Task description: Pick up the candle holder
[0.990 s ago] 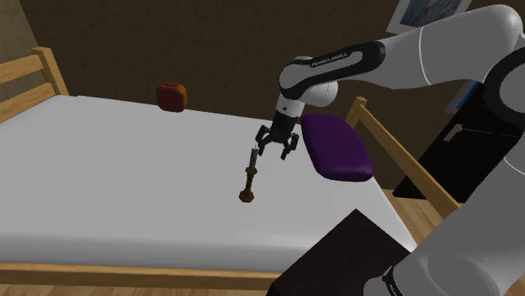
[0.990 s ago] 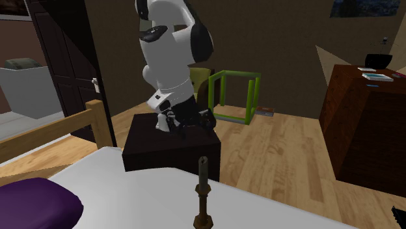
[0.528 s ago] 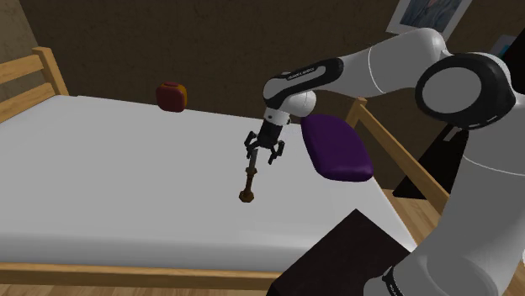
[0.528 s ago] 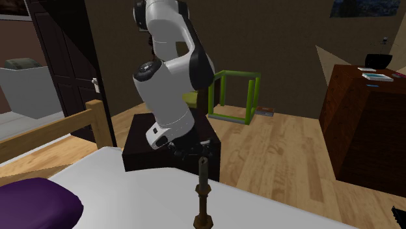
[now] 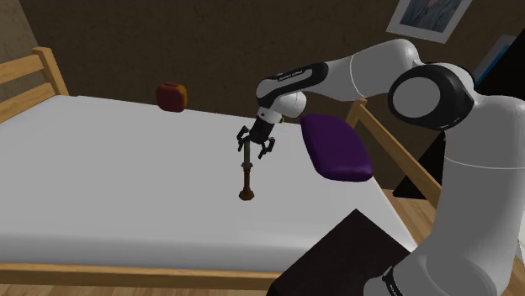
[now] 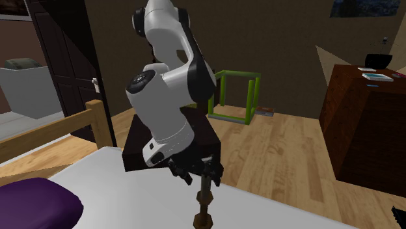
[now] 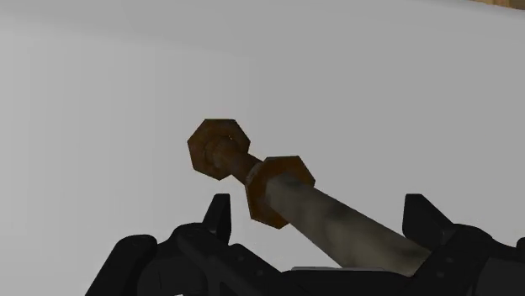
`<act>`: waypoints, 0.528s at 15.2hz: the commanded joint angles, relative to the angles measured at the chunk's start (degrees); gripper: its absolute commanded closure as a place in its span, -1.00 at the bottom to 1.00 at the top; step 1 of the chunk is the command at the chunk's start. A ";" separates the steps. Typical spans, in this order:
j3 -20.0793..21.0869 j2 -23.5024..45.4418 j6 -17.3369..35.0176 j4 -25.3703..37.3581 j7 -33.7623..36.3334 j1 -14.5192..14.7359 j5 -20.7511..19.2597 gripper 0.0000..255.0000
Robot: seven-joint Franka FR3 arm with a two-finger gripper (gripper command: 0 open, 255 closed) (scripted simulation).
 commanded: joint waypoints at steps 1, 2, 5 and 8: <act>-0.08 5.98 -0.87 0.64 0.13 -0.03 -0.32 -1.00; 0.01 6.51 -0.40 0.67 -0.09 -0.07 -0.23 -1.00; 0.57 7.37 0.43 0.71 -0.27 -0.52 -0.37 -1.00; 0.94 4.61 2.19 -3.56 -0.54 -0.13 0.32 1.00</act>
